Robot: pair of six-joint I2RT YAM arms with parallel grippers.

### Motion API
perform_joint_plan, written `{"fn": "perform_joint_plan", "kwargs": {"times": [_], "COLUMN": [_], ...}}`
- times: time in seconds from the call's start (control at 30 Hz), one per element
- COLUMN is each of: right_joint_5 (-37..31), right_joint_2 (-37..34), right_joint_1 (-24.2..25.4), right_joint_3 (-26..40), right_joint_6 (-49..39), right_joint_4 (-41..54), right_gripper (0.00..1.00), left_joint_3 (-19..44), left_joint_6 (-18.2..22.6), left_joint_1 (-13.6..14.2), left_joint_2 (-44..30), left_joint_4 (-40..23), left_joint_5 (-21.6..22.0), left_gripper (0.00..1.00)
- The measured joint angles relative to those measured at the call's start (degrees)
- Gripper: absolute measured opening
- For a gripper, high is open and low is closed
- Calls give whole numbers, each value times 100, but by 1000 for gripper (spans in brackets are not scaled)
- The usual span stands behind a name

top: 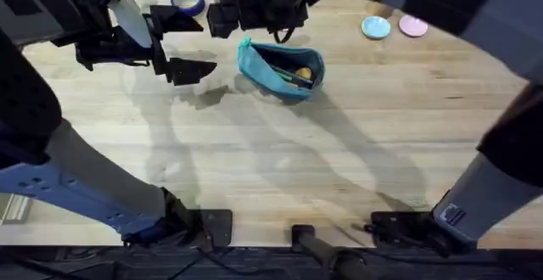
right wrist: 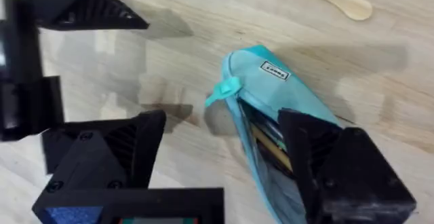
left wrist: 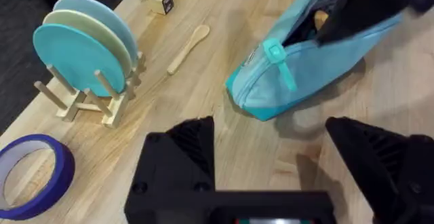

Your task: Unzip the bag, pick up the pens from the table one at a time and place them inside, then zip the bag closed.

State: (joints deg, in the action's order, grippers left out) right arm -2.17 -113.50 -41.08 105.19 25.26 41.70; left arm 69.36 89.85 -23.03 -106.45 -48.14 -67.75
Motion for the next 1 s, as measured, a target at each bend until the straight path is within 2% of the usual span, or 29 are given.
{"fn": "perform_joint_plan", "kwargs": {"times": [0.53, 0.93, 1.0], "right_joint_5": [0, -20, -20], "right_joint_2": [-563, -673, -673], "right_joint_1": [0, 0, 0], "right_joint_3": [0, 2, 2], "right_joint_6": [-1, -1, -1], "right_joint_4": [-454, -554, -578], "right_gripper": [980, 798, 743], "left_joint_3": [0, 0, 0], "left_joint_6": [2, 2, 2], "left_joint_1": [0, 0, 0], "left_joint_2": [0, 0, 0], "left_joint_4": [0, 0, 0], "left_joint_5": [-2, 0, 0], "left_gripper": [993, 993, 993]}}
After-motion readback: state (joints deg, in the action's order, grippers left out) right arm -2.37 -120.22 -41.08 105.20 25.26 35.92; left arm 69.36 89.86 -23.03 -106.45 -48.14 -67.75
